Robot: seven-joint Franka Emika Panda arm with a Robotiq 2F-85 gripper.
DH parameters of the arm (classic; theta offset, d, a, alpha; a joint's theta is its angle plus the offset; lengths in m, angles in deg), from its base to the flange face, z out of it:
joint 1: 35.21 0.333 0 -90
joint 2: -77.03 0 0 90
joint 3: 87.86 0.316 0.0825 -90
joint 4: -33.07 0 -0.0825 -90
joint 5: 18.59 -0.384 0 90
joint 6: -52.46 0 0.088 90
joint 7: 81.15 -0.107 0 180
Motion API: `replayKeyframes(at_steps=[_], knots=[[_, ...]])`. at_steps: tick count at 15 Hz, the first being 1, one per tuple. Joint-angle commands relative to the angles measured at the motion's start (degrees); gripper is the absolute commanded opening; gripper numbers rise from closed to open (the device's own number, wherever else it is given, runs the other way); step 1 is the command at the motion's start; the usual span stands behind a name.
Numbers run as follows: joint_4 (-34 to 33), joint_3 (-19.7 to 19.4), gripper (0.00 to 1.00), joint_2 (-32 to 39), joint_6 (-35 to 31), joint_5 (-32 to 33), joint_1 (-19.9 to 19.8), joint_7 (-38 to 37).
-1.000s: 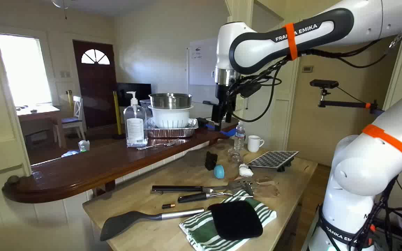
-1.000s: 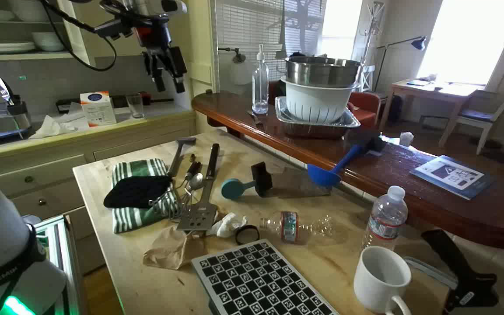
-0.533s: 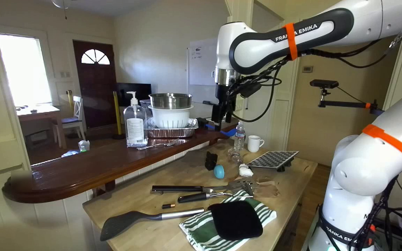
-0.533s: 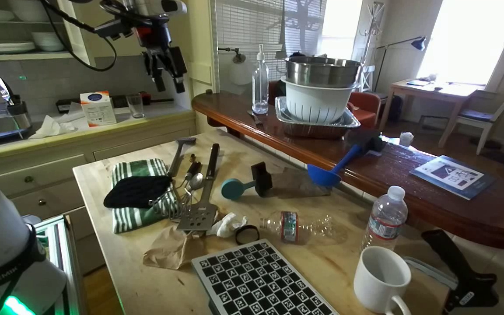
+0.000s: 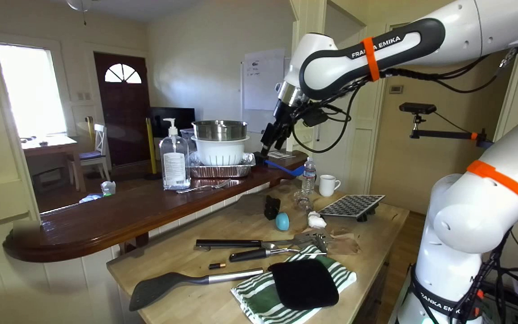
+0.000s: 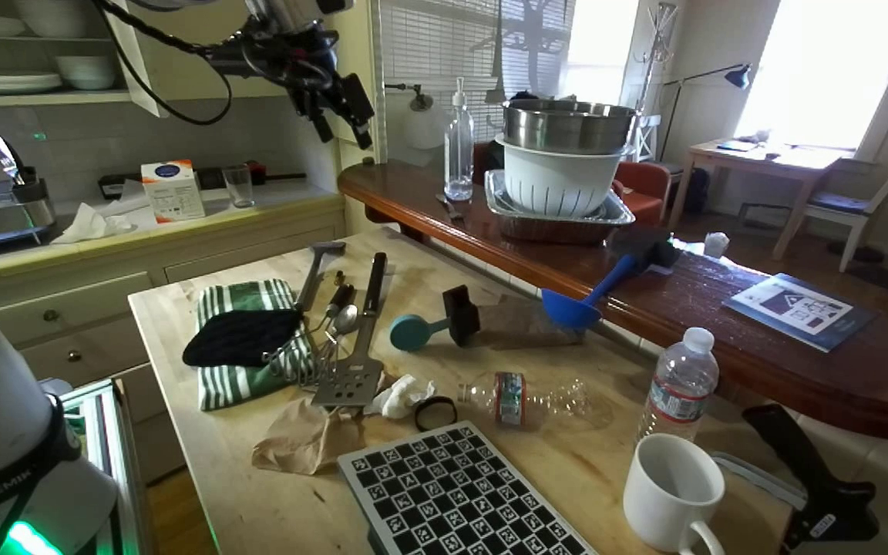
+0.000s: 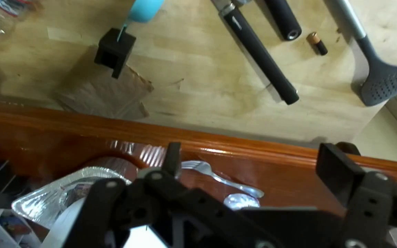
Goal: Adjust the blue spoon
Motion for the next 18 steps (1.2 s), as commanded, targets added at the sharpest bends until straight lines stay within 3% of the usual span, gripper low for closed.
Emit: replayKeyframes(at_steps=[1,5,7,8,10,14,18], knots=[[7.8,-10.8,1.00,-0.5,-11.6,-9.8,5.1,14.1],[12.6,-28.8,1.00,-0.3,-17.9,-19.8,17.3,32.8],[10.4,-38.0,1.00,1.3,-12.3,-25.4,21.6,41.9],[11.3,-29.1,1.00,1.3,-14.6,-23.3,15.1,36.5],[11.2,-34.6,1.00,1.8,-13.5,-25.9,17.7,41.8],[11.0,-35.0,1.00,1.9,-13.2,-26.6,18.5,42.6],[8.1,-38.1,1.00,6.6,-16.1,-35.7,19.1,42.7]])
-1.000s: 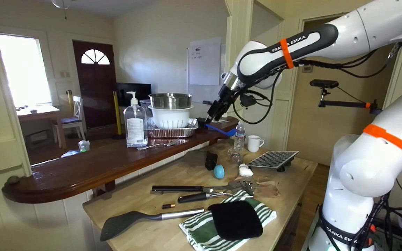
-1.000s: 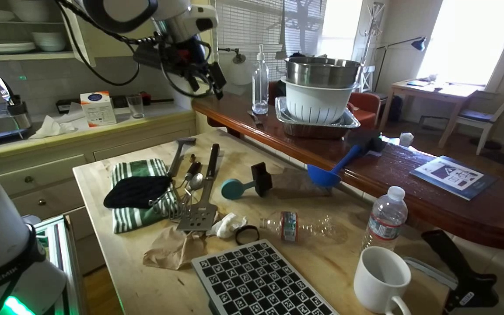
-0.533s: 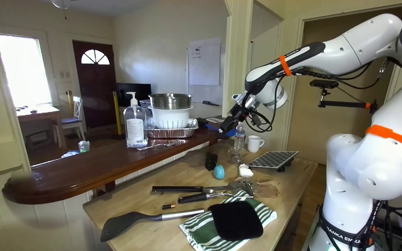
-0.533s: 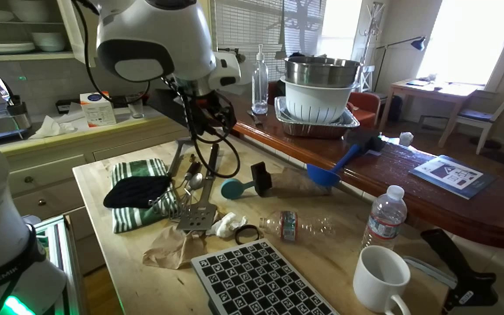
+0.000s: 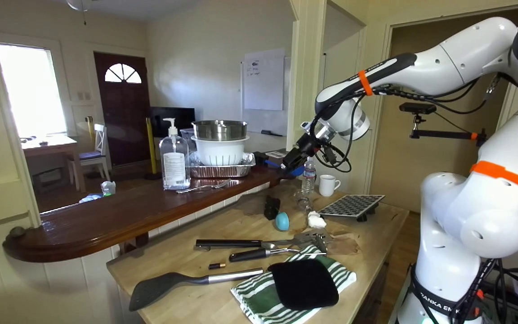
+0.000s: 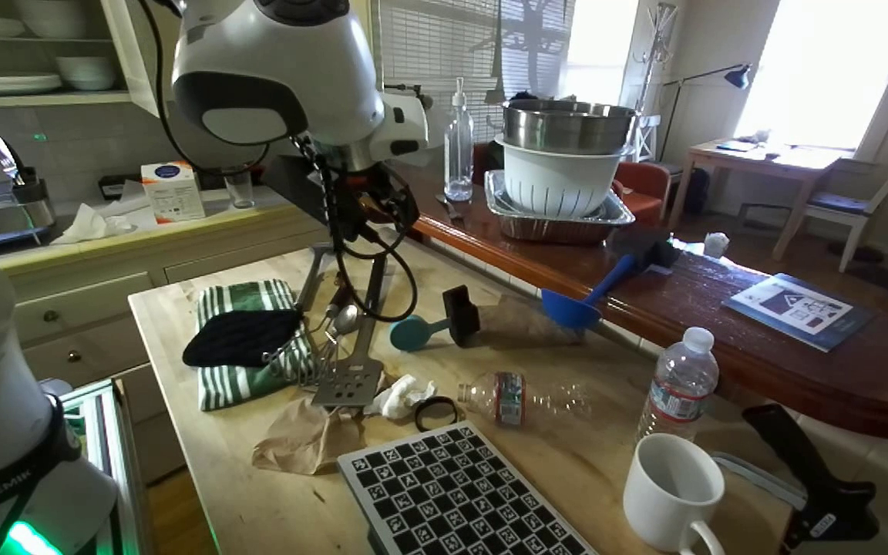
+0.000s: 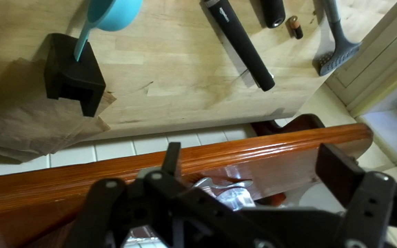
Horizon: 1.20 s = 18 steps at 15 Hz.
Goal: Adjust the blue spoon
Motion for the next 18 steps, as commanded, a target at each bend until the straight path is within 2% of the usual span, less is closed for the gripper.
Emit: replayKeyframes(at_steps=[1,3,4,6,7,9,13,15,16,18], knots=[[-3.6,-1.8,1.00,6.0,-1.3,-9.6,-0.1,2.6],[-5.7,-2.1,1.00,9.3,-1.4,-14.5,-0.4,5.6],[-6.6,-6.1,1.00,9.8,-2.4,-14.2,3.2,5.4],[-8.5,-8.1,0.99,12.8,-1.3,-16.8,4.4,6.7],[-9.3,-9.7,0.74,14.1,-1.1,-19.0,5.7,7.5],[-10.5,-12.5,0.70,17.3,-2.1,-22.7,7.9,10.0],[-13.5,-16.7,0.37,24.4,-0.2,-31.6,11.6,13.9],[-14.8,-17.1,0.21,27.9,0.1,-34.1,12.4,15.0],[-12.2,-15.8,0.39,22.8,-1.1,-30.2,10.7,12.8],[-13.3,-16.0,0.23,25.6,-1.1,-31.6,11.4,13.2]])
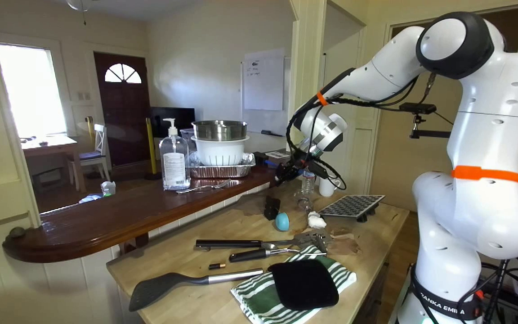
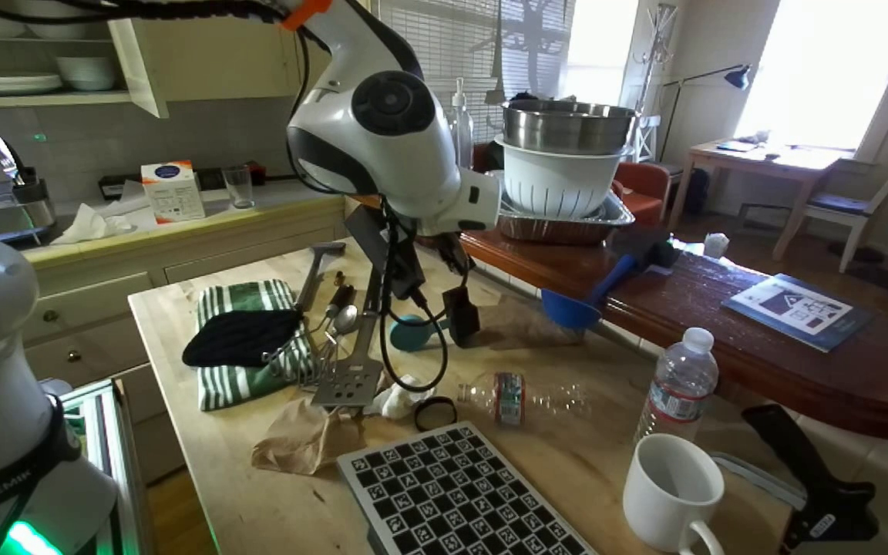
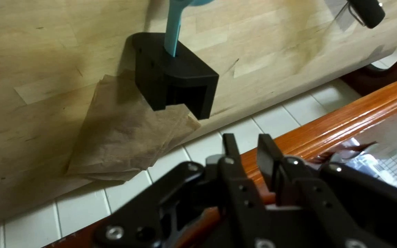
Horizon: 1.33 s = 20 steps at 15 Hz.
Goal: Adjust the blue spoon
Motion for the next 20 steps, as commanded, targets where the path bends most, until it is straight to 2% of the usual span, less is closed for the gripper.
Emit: replayKeyframes(at_steps=[1,2,3,5,10,17,18,19,20], knots=[[-0.4,0.0,0.21,0.8,0.0,-0.2,0.2,0.0],[-0.6,0.0,0.21,1.3,0.0,-0.3,0.3,0.0],[-1.6,-0.3,0.05,3.4,0.2,-1.6,0.3,-0.2],[-2.9,-1.0,0.00,7.7,2.1,-3.9,0.1,-1.9],[-4.4,0.1,0.00,13.2,1.6,-10.9,-0.4,-1.0],[-8.6,2.9,0.00,20.7,6.4,-18.7,-2.7,-0.2],[-9.0,13.5,0.00,19.0,4.5,-16.7,-12.6,-1.2],[-9.9,16.3,0.00,19.4,4.4,-16.5,-15.3,-1.1],[-10.8,21.1,0.00,19.6,4.1,-16.5,-19.6,-0.8]])
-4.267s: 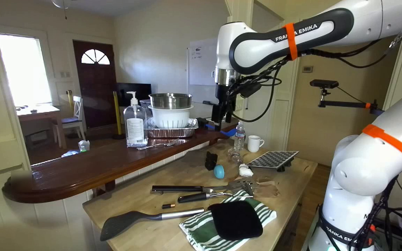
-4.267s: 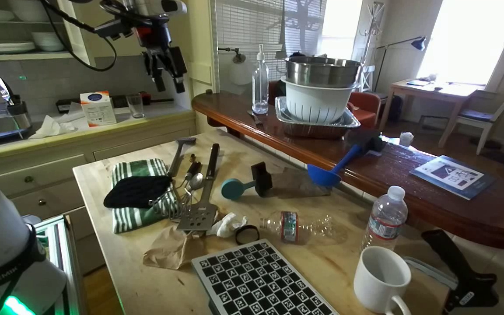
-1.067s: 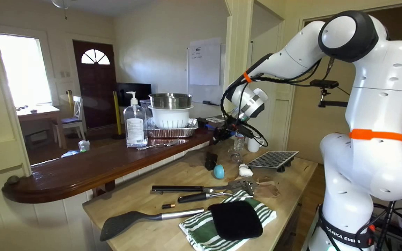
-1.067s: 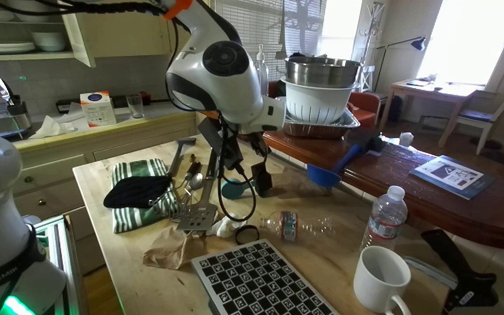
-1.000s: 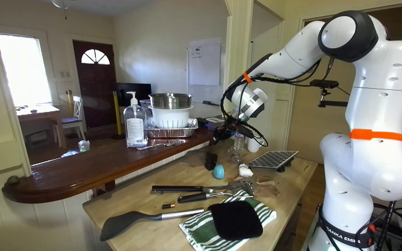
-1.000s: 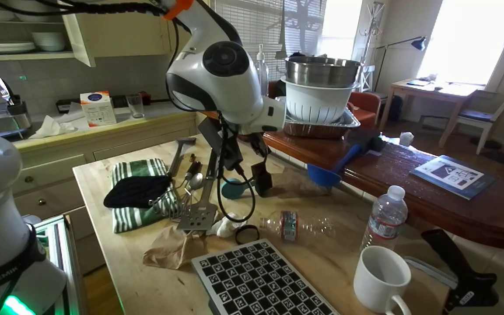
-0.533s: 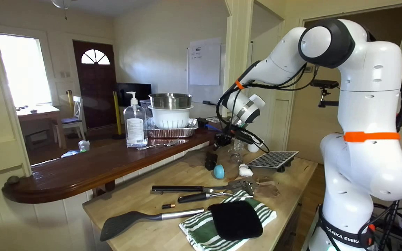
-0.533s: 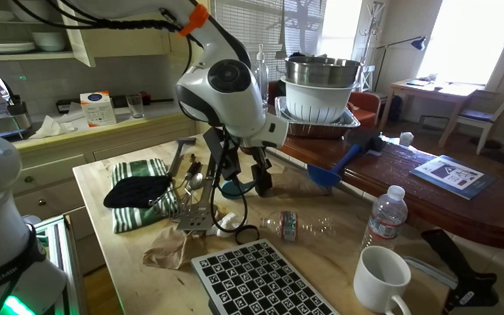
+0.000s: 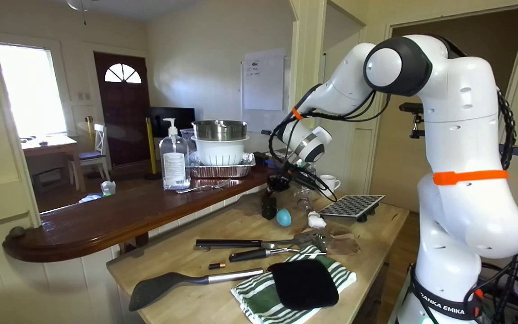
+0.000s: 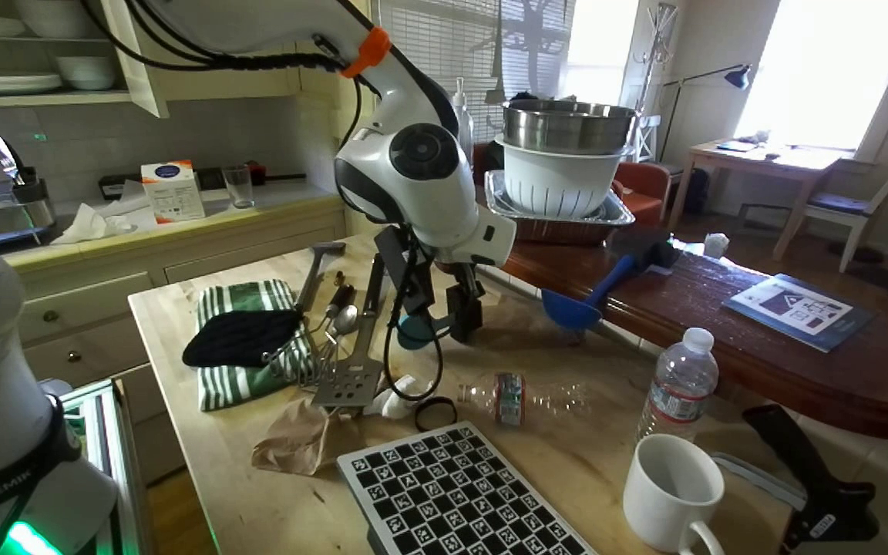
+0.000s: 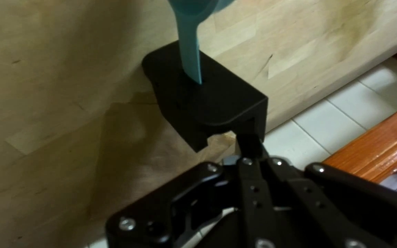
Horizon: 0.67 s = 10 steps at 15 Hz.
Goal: Adjust the blue spoon
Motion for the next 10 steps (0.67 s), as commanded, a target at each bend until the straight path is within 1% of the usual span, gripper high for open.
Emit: replayKeyframes(at_steps=[1,3,5,7,8,9,10], knots=[[-2.9,15.6,0.00,2.1,0.5,0.0,-15.4,0.4],[-3.9,22.1,0.00,2.6,0.3,0.3,-21.7,0.3],[-4.2,26.3,0.00,2.7,0.4,1.2,-25.7,-0.5],[-4.3,29.1,0.00,2.9,1.3,1.9,-28.4,-1.3],[-4.2,30.2,0.00,2.9,1.4,2.1,-29.3,-1.5],[-4.1,31.1,0.00,2.7,3.1,2.6,-30.4,-2.2],[-4.3,31.9,0.00,3.4,2.9,2.5,-31.0,-1.9]])
